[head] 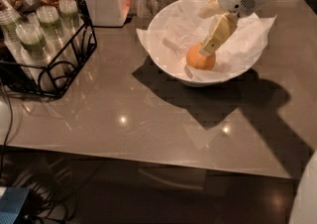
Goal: Pick orange from white bowl
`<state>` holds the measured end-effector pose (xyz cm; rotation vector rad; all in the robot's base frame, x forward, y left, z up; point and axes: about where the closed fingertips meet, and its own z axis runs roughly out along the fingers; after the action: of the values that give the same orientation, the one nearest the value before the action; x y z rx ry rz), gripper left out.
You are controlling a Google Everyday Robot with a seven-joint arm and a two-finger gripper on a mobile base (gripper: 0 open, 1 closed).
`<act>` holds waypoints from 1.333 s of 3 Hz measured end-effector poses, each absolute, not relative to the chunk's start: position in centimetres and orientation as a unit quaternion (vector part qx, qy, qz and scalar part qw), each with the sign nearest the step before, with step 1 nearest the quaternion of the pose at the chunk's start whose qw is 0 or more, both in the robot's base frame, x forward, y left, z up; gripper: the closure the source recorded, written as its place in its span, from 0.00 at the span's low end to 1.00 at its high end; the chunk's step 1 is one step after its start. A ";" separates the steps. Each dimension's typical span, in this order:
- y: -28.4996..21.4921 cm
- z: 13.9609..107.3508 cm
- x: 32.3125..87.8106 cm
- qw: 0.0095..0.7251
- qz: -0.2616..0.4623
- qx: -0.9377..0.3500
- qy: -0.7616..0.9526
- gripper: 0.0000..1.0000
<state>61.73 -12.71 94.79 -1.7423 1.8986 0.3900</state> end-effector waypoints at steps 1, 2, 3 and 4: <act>-12.6 93.5 62.9 0.264 0.157 -0.637 0.707 0.21; -13.1 91.7 63.5 0.263 0.175 -0.621 0.717 0.21; -13.1 89.8 63.8 0.252 0.198 -0.610 0.725 0.22; -13.0 88.1 64.1 0.238 0.215 -0.604 0.730 0.23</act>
Offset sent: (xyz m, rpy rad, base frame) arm 0.0183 -0.0174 -0.0467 0.0801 0.1047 -0.0698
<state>64.06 -12.97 88.10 -1.6543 1.9984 0.5900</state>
